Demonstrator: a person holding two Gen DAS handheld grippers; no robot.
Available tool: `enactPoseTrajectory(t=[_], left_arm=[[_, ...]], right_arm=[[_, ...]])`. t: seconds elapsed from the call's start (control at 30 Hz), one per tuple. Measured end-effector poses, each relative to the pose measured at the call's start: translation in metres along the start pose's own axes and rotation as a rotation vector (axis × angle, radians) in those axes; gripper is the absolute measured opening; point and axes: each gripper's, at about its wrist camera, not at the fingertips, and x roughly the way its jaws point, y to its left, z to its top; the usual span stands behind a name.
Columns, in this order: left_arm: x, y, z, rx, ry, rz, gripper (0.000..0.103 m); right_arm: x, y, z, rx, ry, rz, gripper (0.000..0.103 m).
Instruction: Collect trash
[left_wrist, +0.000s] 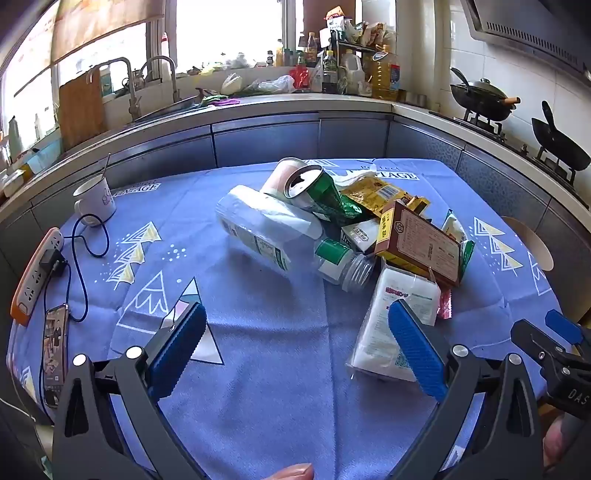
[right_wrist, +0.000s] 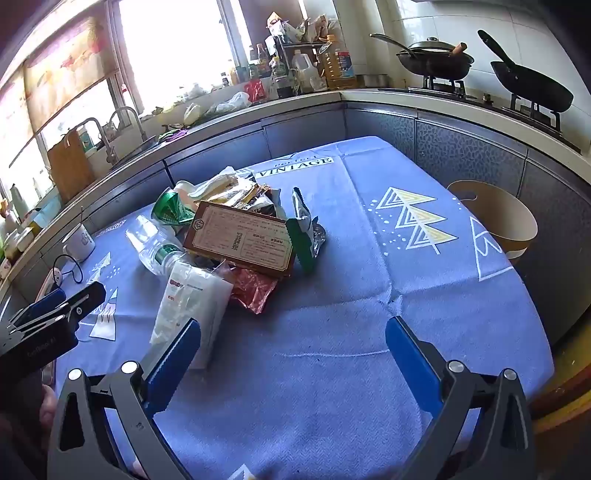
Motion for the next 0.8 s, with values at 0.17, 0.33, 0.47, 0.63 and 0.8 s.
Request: enactPoseTrajectory(t=[0.17, 0.33, 0.47, 0.63, 0.8], left_arm=[[0.003, 0.003, -0.001, -0.011, 0.023, -0.01, 0.097], [0.006, 0.001, -0.008, -0.036, 0.055, -0.03, 0.097], [0.006, 0.009, -0.018, -0.062, 0.093, -0.044, 0.097], [0.006, 0.007, -0.032, -0.043, 0.157, -0.162, 0.097], [0.006, 0.006, -0.031, -0.022, 0.153, -0.151, 0.097]], right_arm=[[0.001, -0.002, 0.0, 0.006, 0.007, 0.005, 0.1], [0.001, -0.004, -0.002, 0.011, 0.019, 0.005, 0.1], [-0.005, -0.004, -0.007, 0.015, 0.022, 0.01, 0.1], [-0.014, -0.006, -0.012, 0.039, 0.006, 0.031, 0.1], [-0.017, 0.008, -0.021, -0.033, 0.031, 0.107, 0.1]])
